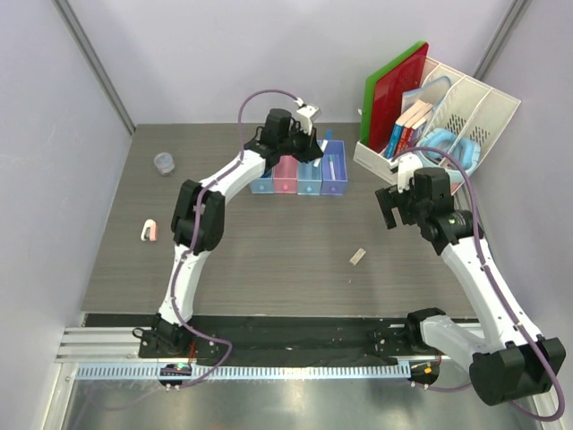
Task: Sort the stationery into containers
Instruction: Place the pen in the storage box.
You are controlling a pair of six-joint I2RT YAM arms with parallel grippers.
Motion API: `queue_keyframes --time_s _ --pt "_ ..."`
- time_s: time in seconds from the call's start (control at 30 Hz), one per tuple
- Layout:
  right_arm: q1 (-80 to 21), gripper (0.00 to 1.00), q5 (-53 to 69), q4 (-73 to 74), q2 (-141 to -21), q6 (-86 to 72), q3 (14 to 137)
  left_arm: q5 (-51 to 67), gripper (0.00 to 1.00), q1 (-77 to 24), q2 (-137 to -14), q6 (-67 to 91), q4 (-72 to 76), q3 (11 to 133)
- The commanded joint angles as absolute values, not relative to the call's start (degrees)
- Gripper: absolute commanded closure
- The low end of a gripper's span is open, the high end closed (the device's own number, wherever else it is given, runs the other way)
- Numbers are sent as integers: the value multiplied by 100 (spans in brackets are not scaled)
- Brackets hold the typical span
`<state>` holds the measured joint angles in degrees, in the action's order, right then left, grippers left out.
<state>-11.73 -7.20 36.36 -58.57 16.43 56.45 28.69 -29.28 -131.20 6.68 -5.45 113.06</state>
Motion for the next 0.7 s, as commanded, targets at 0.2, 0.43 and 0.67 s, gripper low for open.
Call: queue_keyframes --time_s 0.2,0.43,0.67 --pt "-879 0 -545 3472 -5493 1696 5405 2715 100 -3164 -13825 1107 140 12621" --pt "-826 0 -422 3463 -5511 1626 5537 2690 100 -3182 -13878 1493 404 12218" --pt "-782 0 -334 3472 -5449 1591 5572 2821 100 -3103 -14001 2178 580 11778"
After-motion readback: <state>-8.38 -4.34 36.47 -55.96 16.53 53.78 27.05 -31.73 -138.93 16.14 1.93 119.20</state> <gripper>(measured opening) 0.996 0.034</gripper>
